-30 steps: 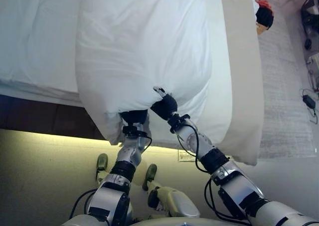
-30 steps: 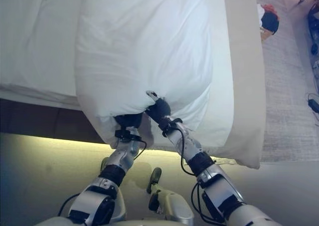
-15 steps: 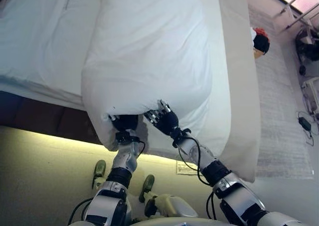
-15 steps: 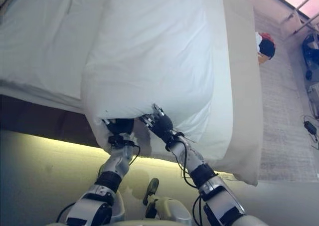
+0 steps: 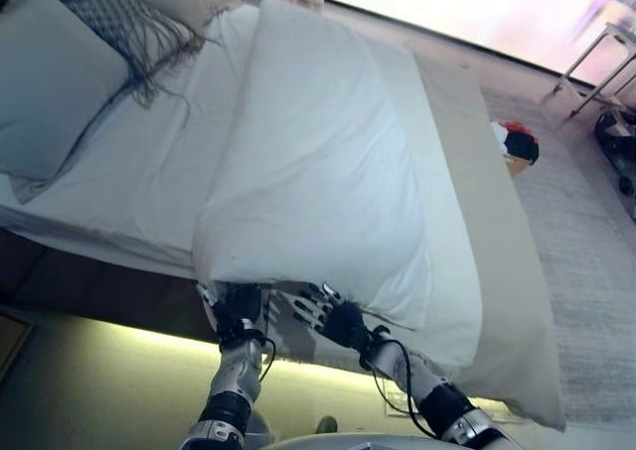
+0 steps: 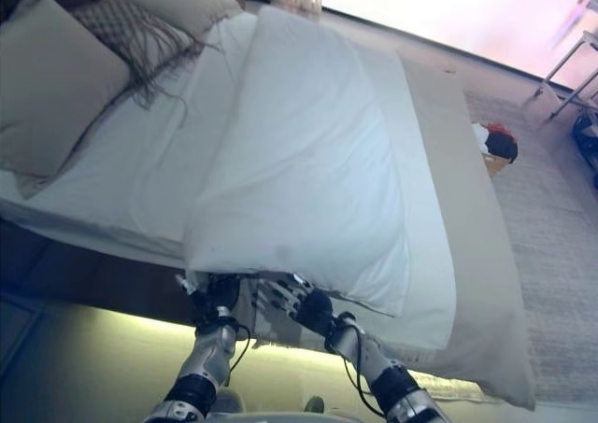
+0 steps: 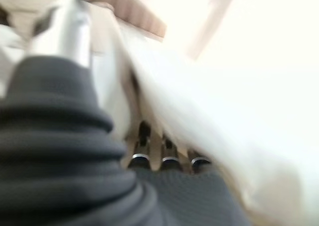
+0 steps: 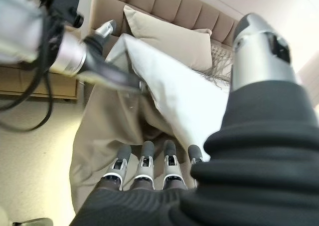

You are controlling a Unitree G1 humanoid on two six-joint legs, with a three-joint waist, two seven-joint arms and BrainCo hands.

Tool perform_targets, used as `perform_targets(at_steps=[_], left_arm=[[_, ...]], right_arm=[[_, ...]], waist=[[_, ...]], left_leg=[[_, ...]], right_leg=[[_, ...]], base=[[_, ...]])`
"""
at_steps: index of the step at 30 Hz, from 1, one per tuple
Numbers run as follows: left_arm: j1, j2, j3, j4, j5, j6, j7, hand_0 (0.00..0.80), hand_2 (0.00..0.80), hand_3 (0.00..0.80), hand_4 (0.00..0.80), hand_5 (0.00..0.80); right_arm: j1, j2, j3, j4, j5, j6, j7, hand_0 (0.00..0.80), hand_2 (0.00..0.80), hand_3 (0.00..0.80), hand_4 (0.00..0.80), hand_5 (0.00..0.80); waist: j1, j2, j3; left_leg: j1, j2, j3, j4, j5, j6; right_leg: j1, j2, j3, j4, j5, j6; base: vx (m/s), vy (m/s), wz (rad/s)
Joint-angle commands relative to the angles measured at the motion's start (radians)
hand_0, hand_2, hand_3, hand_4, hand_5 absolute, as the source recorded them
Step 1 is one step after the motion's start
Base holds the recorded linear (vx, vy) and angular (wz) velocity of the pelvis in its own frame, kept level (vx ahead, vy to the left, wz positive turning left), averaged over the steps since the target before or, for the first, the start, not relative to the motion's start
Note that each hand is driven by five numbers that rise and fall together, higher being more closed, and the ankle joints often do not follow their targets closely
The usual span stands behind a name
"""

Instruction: Make the bed neatly

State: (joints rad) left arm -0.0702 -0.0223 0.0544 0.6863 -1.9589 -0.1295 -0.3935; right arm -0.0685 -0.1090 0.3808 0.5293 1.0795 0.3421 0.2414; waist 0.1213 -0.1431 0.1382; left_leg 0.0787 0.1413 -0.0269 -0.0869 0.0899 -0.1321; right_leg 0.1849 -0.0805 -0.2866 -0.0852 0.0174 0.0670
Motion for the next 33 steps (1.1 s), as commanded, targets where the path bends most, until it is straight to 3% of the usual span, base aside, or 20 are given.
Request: perform_targets(at_steps=[1,12,21,26,33], left_arm=[[-0.016,0.011,0.052,-0.021,-0.013,0.022,-0.086,0.000,0.000,0.000,0.000,0.000],[0.010,0.079,0.232,0.060,-0.013,0.096,-0.136,0.000,0.000,0.000,0.000,0.000],[0.015,0.121,0.314,0.122,-0.013,0.109,-0.143,0.000,0.000,0.000,0.000,0.000],[0.026,0.172,0.371,0.139,-0.013,0.103,-0.155,0.000,0.000,0.000,0.000,0.000],[0.036,0.286,0.540,0.184,-0.013,0.098,-0.160,0.000,0.000,0.000,0.000,0.000]], right_arm=[[0.041,-0.024,-0.057,0.000,-0.030,0.023,0.049,0.000,0.000,0.000,0.000,0.000],[0.093,-0.056,-0.189,0.128,-0.057,0.032,0.122,0.000,0.000,0.000,0.000,0.000],[0.063,-0.069,-0.243,0.219,-0.064,0.010,0.144,0.000,0.000,0.000,0.000,0.000],[0.051,-0.084,-0.259,0.230,-0.060,0.020,0.149,0.000,0.000,0.000,0.000,0.000],[0.043,-0.114,-0.299,0.275,-0.058,0.012,0.150,0.000,0.000,0.000,0.000,0.000]], waist=[[0.020,0.024,-0.073],[0.008,0.077,-0.089],[0.026,0.106,-0.108],[0.035,0.118,-0.117],[0.051,0.141,-0.126]], left_leg=[[0.035,0.010,0.011,0.000,-0.070,0.031],[0.035,-0.015,0.006,0.000,-0.062,0.036],[0.027,-0.033,-0.022,0.000,-0.057,0.037],[0.024,-0.036,-0.026,0.000,-0.055,0.035],[0.009,-0.044,-0.039,0.000,-0.051,0.035]], right_leg=[[0.010,-0.105,-0.007,0.048,-0.004,0.063],[0.009,-0.123,-0.013,0.053,-0.010,0.059],[0.016,-0.133,-0.035,0.046,-0.013,0.058],[0.015,-0.135,-0.043,0.037,-0.011,0.058],[0.006,-0.138,-0.056,0.040,-0.022,0.057]], base=[[0.011,0.091,0.02],[-0.030,0.077,0.00],[-0.006,0.053,0.04],[0.010,0.049,0.04],[0.002,0.074,0.00]])
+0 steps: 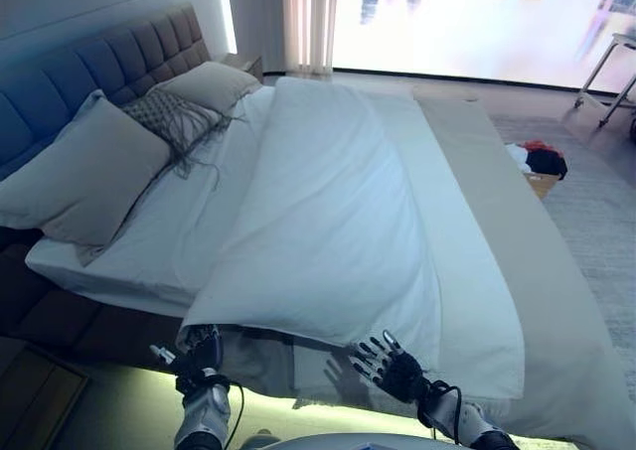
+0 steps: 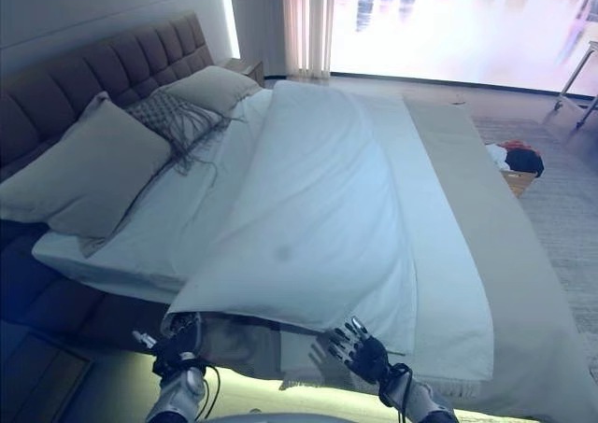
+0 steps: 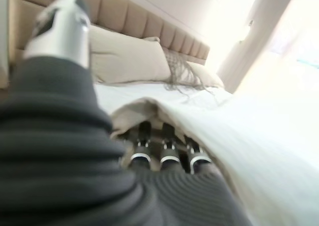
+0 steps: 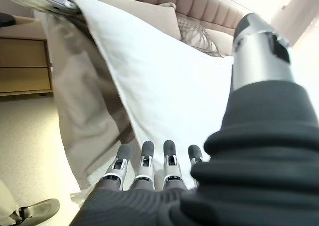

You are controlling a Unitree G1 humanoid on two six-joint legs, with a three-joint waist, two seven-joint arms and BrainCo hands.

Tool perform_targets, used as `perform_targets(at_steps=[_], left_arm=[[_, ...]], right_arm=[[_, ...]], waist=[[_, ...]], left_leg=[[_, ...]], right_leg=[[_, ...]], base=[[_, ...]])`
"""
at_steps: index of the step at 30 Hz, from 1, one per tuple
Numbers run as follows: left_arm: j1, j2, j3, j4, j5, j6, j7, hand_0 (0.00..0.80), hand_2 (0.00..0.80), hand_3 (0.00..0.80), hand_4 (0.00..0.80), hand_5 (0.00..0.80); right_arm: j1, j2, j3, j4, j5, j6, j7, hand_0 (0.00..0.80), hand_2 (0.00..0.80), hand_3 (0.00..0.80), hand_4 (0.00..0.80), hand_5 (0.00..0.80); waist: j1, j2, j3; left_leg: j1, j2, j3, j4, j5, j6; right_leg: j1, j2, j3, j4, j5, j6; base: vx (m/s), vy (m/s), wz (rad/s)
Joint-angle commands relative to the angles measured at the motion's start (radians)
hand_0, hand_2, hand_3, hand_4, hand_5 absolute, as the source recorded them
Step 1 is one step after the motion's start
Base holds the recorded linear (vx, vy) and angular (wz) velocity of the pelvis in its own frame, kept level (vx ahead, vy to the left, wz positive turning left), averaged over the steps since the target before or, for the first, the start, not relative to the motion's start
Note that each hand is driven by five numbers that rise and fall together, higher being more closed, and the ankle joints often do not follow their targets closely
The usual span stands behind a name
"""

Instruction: Make the bed neatly

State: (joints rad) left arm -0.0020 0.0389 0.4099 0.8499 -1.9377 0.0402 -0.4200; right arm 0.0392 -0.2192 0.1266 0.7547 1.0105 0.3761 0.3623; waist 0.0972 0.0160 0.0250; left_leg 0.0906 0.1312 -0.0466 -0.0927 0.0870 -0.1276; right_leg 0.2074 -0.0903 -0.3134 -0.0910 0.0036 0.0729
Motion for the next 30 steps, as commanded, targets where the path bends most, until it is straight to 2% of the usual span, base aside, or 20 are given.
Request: perform_targets(at_steps=[1,5,9,16,21,25,30], left_arm=[[-0.034,0.248,0.212,0.037,-0.034,-0.066,-0.135,0.000,0.000,0.000,0.000,0.000],[-0.028,0.377,0.321,0.109,-0.034,-0.055,-0.122,0.000,0.000,0.000,0.000,0.000],[-0.014,0.545,0.411,0.201,-0.034,-0.018,-0.096,0.000,0.000,0.000,0.000,0.000],[0.029,0.738,0.503,0.306,-0.034,0.022,-0.031,0.000,0.000,0.000,0.000,0.000],[0.031,0.777,0.502,0.336,-0.034,0.078,-0.017,0.000,0.000,0.000,0.000,0.000],[0.001,0.757,0.462,0.326,-0.034,0.113,-0.006,0.000,0.000,0.000,0.000,0.000],[-0.016,0.710,0.410,0.311,-0.034,0.128,0.007,0.000,0.000,0.000,0.000,0.000]], right_arm=[[-0.069,-0.010,-0.051,0.067,0.010,-0.025,0.035,0.000,0.000,0.000,0.000,0.000],[-0.085,-0.049,-0.074,0.114,0.015,-0.028,0.052,0.000,0.000,0.000,0.000,0.000],[-0.091,-0.090,-0.085,0.139,0.007,-0.043,0.061,0.000,0.000,0.000,0.000,0.000],[-0.090,-0.162,-0.114,0.208,-0.018,-0.064,0.104,0.000,0.000,0.000,0.000,0.000],[-0.078,-0.183,-0.134,0.255,-0.020,-0.075,0.125,0.000,0.000,0.000,0.000,0.000],[-0.071,-0.163,-0.122,0.259,-0.012,-0.093,0.142,0.000,0.000,0.000,0.000,0.000],[-0.077,-0.125,-0.092,0.227,0.013,-0.106,0.123,0.000,0.000,0.000,0.000,0.000]], waist=[[0.077,-0.016,-0.016],[0.088,-0.003,-0.022],[0.098,0.010,-0.027],[0.119,0.014,-0.019],[0.132,0.008,-0.006],[0.146,-0.005,0.008],[0.150,-0.030,0.023]], left_leg=[[-0.006,-0.035,-0.023,0.005,-0.049,0.030],[-0.012,-0.042,-0.035,0.005,-0.045,0.031],[-0.020,-0.047,-0.040,0.005,-0.041,0.033],[-0.025,-0.057,-0.059,0.011,-0.050,0.041],[-0.032,-0.062,-0.077,0.012,-0.057,0.044],[-0.033,-0.061,-0.085,0.016,-0.071,0.043],[-0.035,-0.056,-0.082,0.018,-0.078,0.043]], right_leg=[[-0.017,-0.129,-0.031,0.045,-0.011,0.051],[-0.019,-0.130,-0.039,0.050,-0.015,0.055],[-0.023,-0.135,-0.045,0.050,-0.016,0.061],[-0.026,-0.150,-0.061,0.064,-0.027,0.068],[-0.031,-0.162,-0.077,0.073,-0.031,0.074],[-0.035,-0.172,-0.090,0.084,-0.038,0.081],[-0.047,-0.168,-0.084,0.088,-0.038,0.083]], base=[[-0.008,0.078,0.00],[-0.015,0.103,-0.05],[-0.021,0.125,-0.16],[-0.018,0.149,-0.19],[-0.023,0.110,-0.06],[-0.021,0.033,0.03],[-0.011,-0.019,0.08]])
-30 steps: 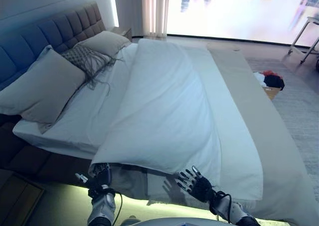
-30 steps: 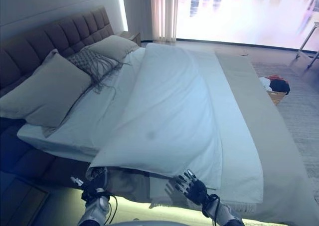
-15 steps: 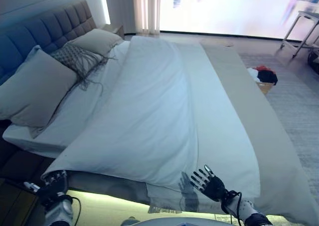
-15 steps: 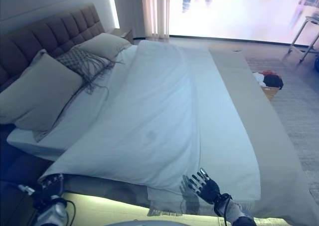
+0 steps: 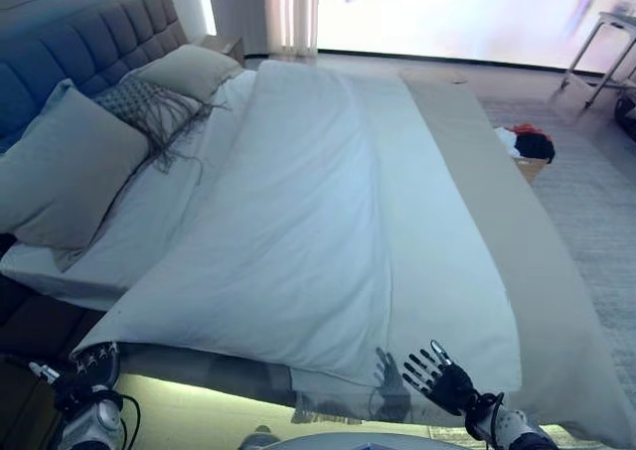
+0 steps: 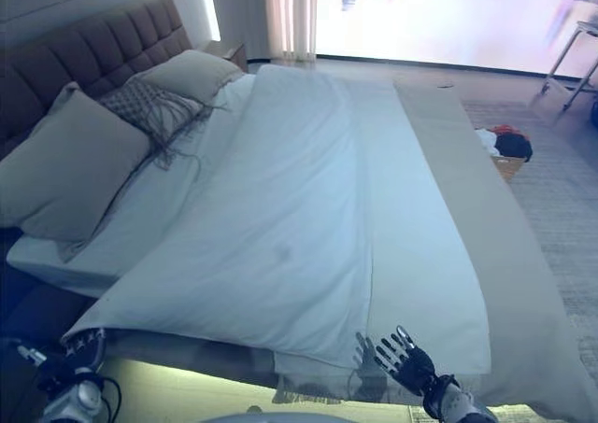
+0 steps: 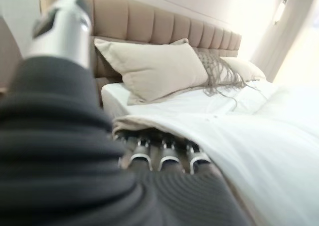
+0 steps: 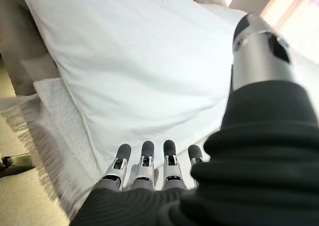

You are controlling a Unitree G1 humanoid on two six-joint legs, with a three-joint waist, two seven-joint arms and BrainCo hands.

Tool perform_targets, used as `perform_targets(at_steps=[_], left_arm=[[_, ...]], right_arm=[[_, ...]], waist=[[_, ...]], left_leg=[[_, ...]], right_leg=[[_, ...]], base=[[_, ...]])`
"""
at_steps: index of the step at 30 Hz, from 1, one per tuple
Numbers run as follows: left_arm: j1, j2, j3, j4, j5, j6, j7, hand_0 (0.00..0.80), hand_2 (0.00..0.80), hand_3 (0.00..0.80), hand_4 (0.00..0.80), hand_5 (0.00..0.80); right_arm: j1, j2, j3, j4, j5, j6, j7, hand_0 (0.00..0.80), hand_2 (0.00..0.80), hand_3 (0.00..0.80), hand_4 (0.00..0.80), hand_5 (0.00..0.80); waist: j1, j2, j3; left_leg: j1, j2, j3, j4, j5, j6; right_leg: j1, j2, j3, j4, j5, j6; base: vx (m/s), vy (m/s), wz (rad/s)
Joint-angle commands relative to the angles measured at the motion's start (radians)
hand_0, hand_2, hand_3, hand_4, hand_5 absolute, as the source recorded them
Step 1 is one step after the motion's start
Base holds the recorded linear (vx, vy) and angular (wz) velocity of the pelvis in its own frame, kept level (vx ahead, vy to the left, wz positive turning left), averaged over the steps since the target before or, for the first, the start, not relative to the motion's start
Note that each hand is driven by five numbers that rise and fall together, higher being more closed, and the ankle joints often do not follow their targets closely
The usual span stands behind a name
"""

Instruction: Make the bed neatly

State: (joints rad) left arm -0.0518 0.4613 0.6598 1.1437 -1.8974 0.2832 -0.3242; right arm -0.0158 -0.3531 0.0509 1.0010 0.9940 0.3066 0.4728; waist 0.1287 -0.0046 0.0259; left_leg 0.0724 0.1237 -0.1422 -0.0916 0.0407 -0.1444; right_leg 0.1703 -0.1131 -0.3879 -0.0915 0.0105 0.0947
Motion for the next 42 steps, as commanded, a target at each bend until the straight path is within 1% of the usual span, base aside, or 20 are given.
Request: perform_targets(at_steps=[1,6,12,15,17,18,20,22,27,31,33,36,37,39,41,42], left_arm=[[0.033,0.276,0.149,0.017,-0.075,-0.114,-0.086,0.000,0.000,0.000,0.000,0.000],[0.031,0.220,0.094,0.025,-0.075,-0.096,-0.035,0.000,0.000,0.000,0.000,0.000],[0.036,0.172,-0.023,0.075,-0.059,-0.032,0.087,0.000,0.000,0.000,0.000,0.000],[0.009,0.159,-0.070,0.103,0.000,-0.012,0.110,0.000,0.000,0.000,0.000,0.000],[-0.005,0.152,-0.098,0.118,0.076,-0.032,0.125,0.000,0.000,0.000,0.000,0.000],[-0.011,0.150,-0.105,0.122,0.085,-0.039,0.129,0.000,0.000,0.000,0.000,0.000],[-0.025,0.143,-0.140,0.142,0.185,-0.047,0.152,0.000,0.000,0.000,0.000,0.000],[-0.041,0.140,-0.164,0.168,0.222,-0.037,0.154,0.000,0.000,0.000,0.000,0.000],[-0.055,0.126,-0.227,0.242,0.418,-0.008,0.107,0.000,0.000,0.000,0.000,0.000],[-0.047,0.104,-0.256,0.267,0.440,-0.025,0.115,0.000,0.000,0.000,0.000,0.000],[-0.028,0.092,-0.262,0.277,0.501,-0.037,0.101,0.000,0.000,0.000,0.000,0.000],[-0.004,0.074,-0.274,0.286,0.575,-0.085,0.070,0.000,0.000,0.000,0.000,0.000],[0.008,0.067,-0.277,0.289,0.650,-0.117,0.060,0.000,0.000,0.000,0.000,0.000],[0.015,0.049,-0.317,0.289,0.754,-0.152,0.050,0.000,0.000,0.000,0.000,0.000],[0.011,0.027,-0.369,0.271,0.816,-0.188,0.066,0.000,0.000,0.000,0.000,0.000],[0.008,0.016,-0.393,0.261,0.845,-0.192,0.058,0.000,0.000,0.000,0.000,0.000]], right_arm=[[-0.024,0.014,-0.014,-0.023,0.035,-0.037,0.004,0.000,0.000,0.000,0.000,0.000],[-0.036,0.030,-0.008,-0.038,0.057,-0.040,-0.019,0.000,0.000,0.000,0.000,0.000],[-0.061,0.043,0.006,-0.050,0.087,-0.058,-0.037,0.000,0.000,0.000,0.000,0.000],[-0.094,0.042,0.019,-0.042,0.098,-0.070,-0.030,0.000,0.000,0.000,0.000,0.000],[-0.117,0.039,0.027,-0.040,0.105,-0.078,-0.025,0.000,0.000,0.000,0.000,0.000],[-0.123,0.038,0.028,-0.040,0.107,-0.079,-0.025,0.000,0.000,0.000,0.000,0.000],[-0.149,0.034,0.043,-0.053,0.125,-0.085,-0.023,0.000,0.000,0.000,0.000,0.000],[-0.171,0.034,0.056,-0.067,0.135,-0.092,-0.029,0.000,0.000,0.000,0.000,0.000],[-0.224,0.026,0.074,-0.087,0.159,-0.082,-0.045,0.000,0.000,0.000,0.000,0.000],[-0.249,0.027,0.071,-0.087,0.170,-0.082,-0.046,0.000,0.000,0.000,0.000,0.000],[-0.258,0.034,0.068,-0.092,0.182,-0.080,-0.050,0.000,0.000,0.000,0.000,0.000],[-0.257,0.043,0.068,-0.106,0.194,-0.075,-0.047,0.000,0.000,0.000,0.000,0.000],[-0.250,0.045,0.068,-0.112,0.192,-0.074,-0.039,0.000,0.000,0.000,0.000,0.000],[-0.238,0.047,0.069,-0.130,0.180,-0.075,-0.036,0.000,0.000,0.000,0.000,0.000],[-0.224,0.046,0.072,-0.155,0.151,-0.077,-0.041,0.000,0.000,0.000,0.000,0.000],[-0.215,0.042,0.073,-0.159,0.131,-0.076,-0.040,0.000,0.000,0.000,0.000,0.000]], waist=[[0.119,-0.014,0.025],[0.122,-0.033,0.045],[0.123,-0.056,0.092],[0.124,-0.069,0.131],[0.126,-0.077,0.162],[0.128,-0.079,0.168],[0.131,-0.091,0.203],[0.132,-0.101,0.226],[0.132,-0.119,0.276],[0.143,-0.126,0.302],[0.149,-0.131,0.310],[0.151,-0.136,0.308],[0.149,-0.136,0.302],[0.141,-0.136,0.287],[0.128,-0.133,0.269],[0.121,-0.129,0.259]], left_leg=[[-0.018,-0.047,0.016,0.017,-0.033,0.060],[-0.032,-0.043,0.021,0.019,-0.031,0.061],[-0.066,-0.033,0.025,0.030,-0.037,0.061],[-0.099,-0.028,0.027,0.039,-0.035,0.062],[-0.120,-0.024,0.025,0.045,-0.032,0.061],[-0.125,-0.023,0.024,0.047,-0.031,0.061],[-0.150,-0.018,0.020,0.051,-0.027,0.060],[-0.169,-0.015,0.019,0.058,-0.024,0.061],[-0.208,-0.010,0.015,0.081,-0.020,0.061],[-0.228,-0.014,-0.002,0.105,-0.023,0.063],[-0.228,-0.015,-0.011,0.111,-0.026,0.063],[-0.213,-0.013,-0.010,0.107,-0.028,0.064],[-0.203,-0.012,-0.008,0.102,-0.028,0.064],[-0.185,-0.012,0.000,0.091,-0.029,0.066],[-0.166,-0.012,0.016,0.082,-0.029,0.069],[-0.156,-0.012,0.023,0.077,-0.029,0.070]], right_leg=[[-0.012,-0.145,-0.007,0.089,-0.046,0.061],[-0.030,-0.140,-0.002,0.087,-0.035,0.059],[-0.068,-0.132,0.010,0.100,-0.032,0.058],[-0.099,-0.129,0.014,0.108,-0.027,0.057],[-0.120,-0.125,0.018,0.114,-0.022,0.055],[-0.125,-0.124,0.019,0.116,-0.021,0.055],[-0.148,-0.120,0.019,0.120,-0.013,0.054],[-0.164,-0.119,0.017,0.127,-0.009,0.052],[-0.205,-0.116,0.017,0.154,-0.001,0.048],[-0.219,-0.115,0.011,0.176,-0.002,0.046],[-0.222,-0.112,0.008,0.183,0.000,0.046],[-0.216,-0.110,0.008,0.182,0.006,0.050],[-0.210,-0.108,0.010,0.178,0.010,0.052],[-0.200,-0.108,0.015,0.169,0.017,0.056],[-0.192,-0.111,0.023,0.161,0.024,0.060],[-0.188,-0.112,0.027,0.155,0.028,0.061]], base=[[-0.031,-0.022,0.04],[-0.047,-0.036,0.04],[-0.087,-0.053,0.04],[-0.187,-0.059,0.20],[-0.177,-0.045,0.46],[-0.186,-0.055,0.53],[-0.178,-0.062,0.56],[-0.160,-0.050,0.55],[-0.156,-0.030,0.28],[-0.096,-0.030,0.23],[-0.046,-0.065,0.00],[-0.003,-0.071,0.00],[0.019,-0.056,0.00],[0.034,-0.054,-0.01],[0.036,-0.039,-0.06],[0.032,-0.028,-0.11]])
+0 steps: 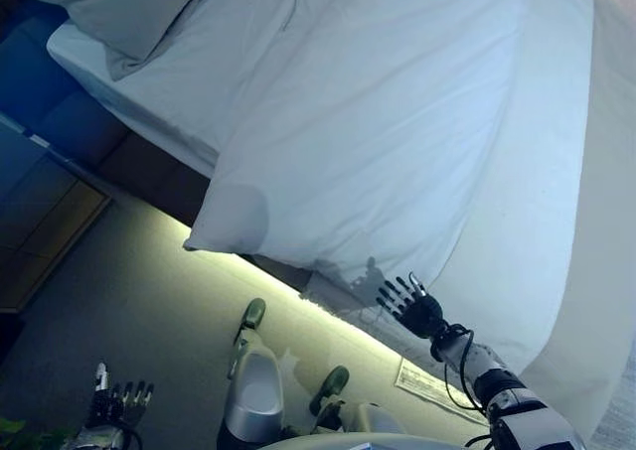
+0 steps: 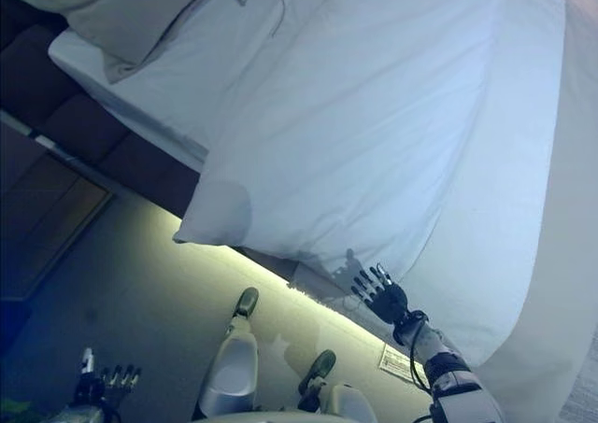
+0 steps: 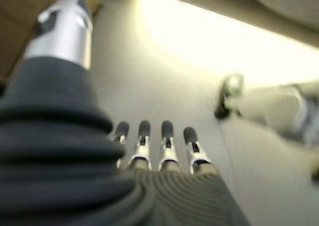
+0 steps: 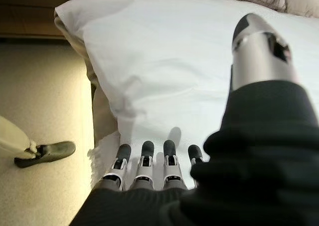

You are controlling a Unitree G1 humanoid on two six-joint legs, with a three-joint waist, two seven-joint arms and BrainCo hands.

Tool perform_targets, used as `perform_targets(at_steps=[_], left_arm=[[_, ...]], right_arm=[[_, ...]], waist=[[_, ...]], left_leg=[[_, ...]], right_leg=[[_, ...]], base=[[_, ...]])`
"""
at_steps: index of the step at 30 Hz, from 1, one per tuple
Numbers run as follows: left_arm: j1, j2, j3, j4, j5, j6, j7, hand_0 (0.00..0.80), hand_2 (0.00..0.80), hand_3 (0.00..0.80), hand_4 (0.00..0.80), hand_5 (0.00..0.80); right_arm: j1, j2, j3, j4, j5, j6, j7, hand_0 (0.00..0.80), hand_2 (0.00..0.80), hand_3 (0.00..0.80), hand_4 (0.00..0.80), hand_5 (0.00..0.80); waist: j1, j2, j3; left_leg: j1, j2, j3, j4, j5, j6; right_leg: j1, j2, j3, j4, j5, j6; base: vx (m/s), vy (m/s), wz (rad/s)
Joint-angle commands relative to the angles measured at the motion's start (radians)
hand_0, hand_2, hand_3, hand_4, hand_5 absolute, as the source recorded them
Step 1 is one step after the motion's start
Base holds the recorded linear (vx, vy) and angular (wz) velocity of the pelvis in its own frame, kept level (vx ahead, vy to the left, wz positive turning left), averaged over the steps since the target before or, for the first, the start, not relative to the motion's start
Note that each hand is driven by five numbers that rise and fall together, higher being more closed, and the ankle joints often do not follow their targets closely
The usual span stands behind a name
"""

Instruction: Make the bed neatly

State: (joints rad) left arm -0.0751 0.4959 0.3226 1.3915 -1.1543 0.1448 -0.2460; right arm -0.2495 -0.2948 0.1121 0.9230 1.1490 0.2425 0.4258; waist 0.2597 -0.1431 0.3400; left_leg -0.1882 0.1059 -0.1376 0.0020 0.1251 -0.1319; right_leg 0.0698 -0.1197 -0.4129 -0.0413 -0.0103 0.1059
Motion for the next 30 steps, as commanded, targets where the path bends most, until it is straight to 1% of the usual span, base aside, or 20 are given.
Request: perform_targets(at_steps=[1,2,4,6,9,12,13,14,16,19,21,24,26,27,28,29,30], left_arm=[[0.030,-0.035,-0.083,0.003,0.116,-0.059,-0.022,0.000,0.000,0.000,0.000,0.000],[0.033,-0.052,-0.112,-0.012,0.145,-0.057,-0.040,0.000,0.000,0.000,0.000,0.000],[0.035,-0.078,-0.159,-0.032,0.166,-0.067,-0.034,0.000,0.000,0.000,0.000,0.000],[0.038,-0.094,-0.194,-0.043,0.219,-0.067,-0.039,0.000,0.000,0.000,0.000,0.000],[0.029,-0.112,-0.270,-0.053,0.334,-0.054,-0.031,0.000,0.000,0.000,0.000,0.000],[0.022,-0.124,-0.313,-0.050,0.400,-0.043,-0.020,0.000,0.000,0.000,0.000,0.000],[0.020,-0.128,-0.326,-0.051,0.450,-0.046,-0.023,0.000,0.000,0.000,0.000,0.000],[0.015,-0.141,-0.345,-0.057,0.502,-0.038,-0.024,0.000,0.000,0.000,0.000,0.000],[0.003,-0.162,-0.392,-0.056,0.549,-0.040,-0.019,0.000,0.000,0.000,0.000,0.000],[-0.013,-0.190,-0.428,-0.054,0.589,-0.030,-0.014,0.000,0.000,0.000,0.000,0.000],[-0.017,-0.206,-0.449,-0.052,0.606,-0.019,-0.015,0.000,0.000,0.000,0.000,0.000],[-0.016,-0.238,-0.464,-0.051,0.627,-0.016,-0.021,0.000,0.000,0.000,0.000,0.000],[-0.015,-0.278,-0.491,-0.054,0.654,-0.025,-0.018,0.000,0.000,0.000,0.000,0.000],[-0.014,-0.284,-0.497,-0.052,0.655,-0.028,-0.018,0.000,0.000,0.000,0.000,0.000],[-0.010,-0.303,-0.512,-0.046,0.668,-0.037,-0.014,0.000,0.000,0.000,0.000,0.000],[-0.005,-0.317,-0.522,-0.043,0.679,-0.037,-0.008,0.000,0.000,0.000,0.000,0.000],[-0.003,-0.324,-0.530,-0.041,0.691,-0.034,-0.004,0.000,0.000,0.000,0.000,0.000]], right_arm=[[0.027,-0.022,0.013,-0.085,-0.046,-0.014,0.007,0.000,0.000,0.000,0.000,0.000],[0.031,-0.031,0.011,-0.088,-0.070,-0.011,0.003,0.000,0.000,0.000,0.000,0.000],[0.038,-0.049,-0.002,-0.073,-0.112,-0.011,0.018,0.000,0.000,0.000,0.000,0.000],[0.043,-0.063,-0.014,-0.049,-0.161,-0.007,0.034,0.000,0.000,0.000,0.000,0.000],[0.053,-0.082,-0.017,-0.009,-0.233,-0.005,0.053,0.000,0.000,0.000,0.000,0.000],[0.072,-0.087,-0.020,0.043,-0.306,-0.021,0.082,0.000,0.000,0.000,0.000,0.000],[0.080,-0.084,-0.021,0.063,-0.348,-0.019,0.074,0.000,0.000,0.000,0.000,0.000],[0.100,-0.077,-0.014,0.103,-0.414,-0.031,0.090,0.000,0.000,0.000,0.000,0.000],[0.127,-0.063,-0.006,0.168,-0.455,-0.057,0.101,0.000,0.000,0.000,0.000,0.000],[0.169,-0.015,0.004,0.242,-0.432,-0.091,0.087,0.000,0.000,0.000,0.000,0.000],[0.199,0.021,-0.003,0.276,-0.379,-0.106,0.066,0.000,0.000,0.000,0.000,0.000],[0.229,0.060,-0.032,0.318,-0.345,-0.129,0.028,0.000,0.000,0.000,0.000,0.000],[0.240,0.090,-0.042,0.349,-0.310,-0.185,-0.044,0.000,0.000,0.000,0.000,0.000],[0.240,0.096,-0.049,0.355,-0.312,-0.186,-0.050,0.000,0.000,0.000,0.000,0.000],[0.244,0.109,-0.071,0.380,-0.277,-0.189,-0.120,0.000,0.000,0.000,0.000,0.000],[0.252,0.114,-0.093,0.410,-0.306,-0.184,-0.161,0.000,0.000,0.000,0.000,0.000],[0.257,0.115,-0.100,0.429,-0.346,-0.179,-0.176,0.000,0.000,0.000,0.000,0.000]], waist=[[-0.018,0.014,-0.067],[-0.029,0.018,-0.079],[-0.041,0.026,-0.102],[-0.056,0.036,-0.126],[-0.084,0.052,-0.170],[-0.110,0.062,-0.209],[-0.122,0.065,-0.220],[-0.140,0.073,-0.238],[-0.157,0.081,-0.259],[-0.179,0.088,-0.283],[-0.197,0.091,-0.295],[-0.224,0.099,-0.303],[-0.243,0.108,-0.309],[-0.245,0.109,-0.309],[-0.258,0.115,-0.312],[-0.270,0.122,-0.314],[-0.275,0.127,-0.314]], left_leg=[[0.114,0.005,0.028,-0.022,-0.114,0.059],[0.120,0.002,0.036,-0.027,-0.110,0.061],[0.137,0.001,0.053,-0.041,-0.108,0.063],[0.157,0.002,0.073,-0.055,-0.107,0.062],[0.191,0.006,0.112,-0.079,-0.105,0.059],[0.213,0.009,0.143,-0.089,-0.106,0.056],[0.217,0.009,0.153,-0.089,-0.107,0.055],[0.228,0.010,0.173,-0.089,-0.109,0.052],[0.237,0.008,0.190,-0.089,-0.110,0.049],[0.241,0.000,0.204,-0.089,-0.106,0.048],[0.241,-0.005,0.216,-0.089,-0.104,0.049],[0.246,-0.010,0.234,-0.089,-0.107,0.051],[0.252,-0.011,0.247,-0.089,-0.114,0.054],[0.255,-0.011,0.251,-0.089,-0.115,0.056],[0.261,-0.011,0.261,-0.089,-0.119,0.059],[0.267,-0.009,0.272,-0.089,-0.123,0.061],[0.272,-0.008,0.277,-0.089,-0.126,0.062]], right_leg=[[-0.082,-0.107,0.057,0.099,0.052,0.052],[-0.079,-0.109,0.063,0.089,0.061,0.054],[-0.069,-0.111,0.071,0.073,0.070,0.059],[-0.057,-0.113,0.080,0.055,0.079,0.063],[-0.039,-0.110,0.098,0.021,0.091,0.070],[-0.027,-0.105,0.116,-0.007,0.102,0.071],[-0.023,-0.104,0.123,-0.014,0.105,0.070],[-0.014,-0.100,0.136,-0.030,0.110,0.068],[-0.003,-0.097,0.145,-0.040,0.113,0.064],[0.002,-0.092,0.159,-0.046,0.115,0.061],[-0.002,-0.086,0.173,-0.046,0.115,0.058],[-0.010,-0.073,0.198,-0.046,0.113,0.051],[-0.012,-0.062,0.215,-0.046,0.107,0.044],[-0.011,-0.061,0.219,-0.046,0.106,0.043],[-0.009,-0.057,0.230,-0.046,0.104,0.040],[-0.006,-0.052,0.239,-0.046,0.100,0.036],[-0.004,-0.050,0.244,-0.046,0.098,0.033]], base=[[0.025,-0.021,-0.17],[0.031,-0.021,-0.26],[0.049,-0.035,-0.21],[0.057,-0.044,-0.19],[0.074,-0.042,-0.38],[0.072,-0.059,-0.44],[0.062,-0.072,-0.38],[0.076,-0.059,-0.32],[0.088,-0.042,-0.37],[0.074,-0.093,-0.29],[0.050,-0.090,-0.20],[0.026,-0.063,-0.22],[0.009,-0.036,-0.18],[0.028,-0.026,-0.19],[0.033,-0.004,-0.27],[0.043,0.001,-0.25],[0.040,0.015,-0.25]])
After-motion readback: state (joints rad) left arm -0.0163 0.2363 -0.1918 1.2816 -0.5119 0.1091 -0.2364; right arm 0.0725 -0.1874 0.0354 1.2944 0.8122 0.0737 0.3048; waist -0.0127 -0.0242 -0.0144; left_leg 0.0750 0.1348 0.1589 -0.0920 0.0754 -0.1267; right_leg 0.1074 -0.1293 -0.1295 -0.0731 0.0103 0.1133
